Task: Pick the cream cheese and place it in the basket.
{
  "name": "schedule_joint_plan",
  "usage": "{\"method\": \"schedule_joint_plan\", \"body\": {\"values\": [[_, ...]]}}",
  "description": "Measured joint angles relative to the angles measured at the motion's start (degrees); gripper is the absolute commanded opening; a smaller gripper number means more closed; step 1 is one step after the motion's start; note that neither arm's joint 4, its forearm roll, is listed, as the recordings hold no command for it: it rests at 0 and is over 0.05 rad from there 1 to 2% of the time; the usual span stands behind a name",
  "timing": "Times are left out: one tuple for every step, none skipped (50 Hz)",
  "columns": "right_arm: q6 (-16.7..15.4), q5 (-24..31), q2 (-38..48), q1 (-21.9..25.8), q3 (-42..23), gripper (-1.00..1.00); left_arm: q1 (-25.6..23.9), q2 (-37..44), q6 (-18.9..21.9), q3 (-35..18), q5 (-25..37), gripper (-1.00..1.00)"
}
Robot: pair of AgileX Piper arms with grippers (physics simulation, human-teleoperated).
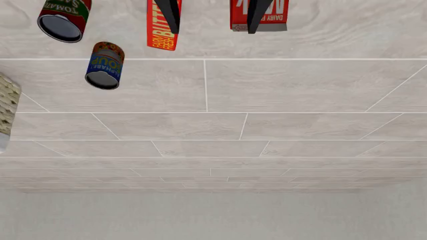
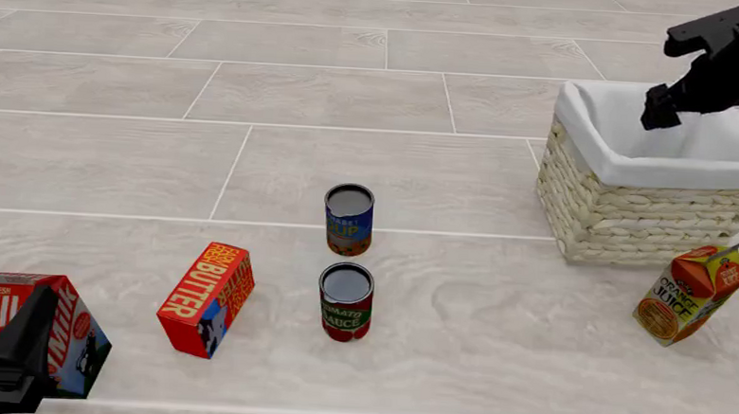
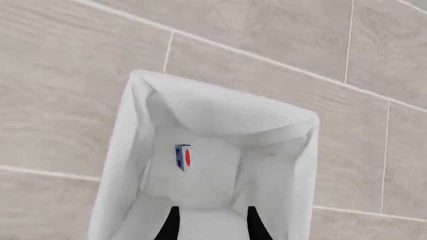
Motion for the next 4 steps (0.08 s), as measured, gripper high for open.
{"method": "schedule_joint_plan", "body": {"values": [[0.1, -0.2, -0.5, 0.1, 0.5, 1.0, 0.0, 0.0, 0.0, 0.0, 0.0, 1.0], [0.2, -0.5, -1.0, 0.3, 1.0, 1.0, 0.0, 0.0, 0.0, 0.0, 0.0, 1.0], [0.4, -0.8, -1.5, 0.4, 1.5, 1.0, 0.0, 0.0, 0.0, 0.0, 0.0, 1.0], [0.5, -1.0, -2.1, 0.5, 2.0, 1.0, 0.0, 0.0, 0.0, 0.0, 0.0, 1.0]]}}
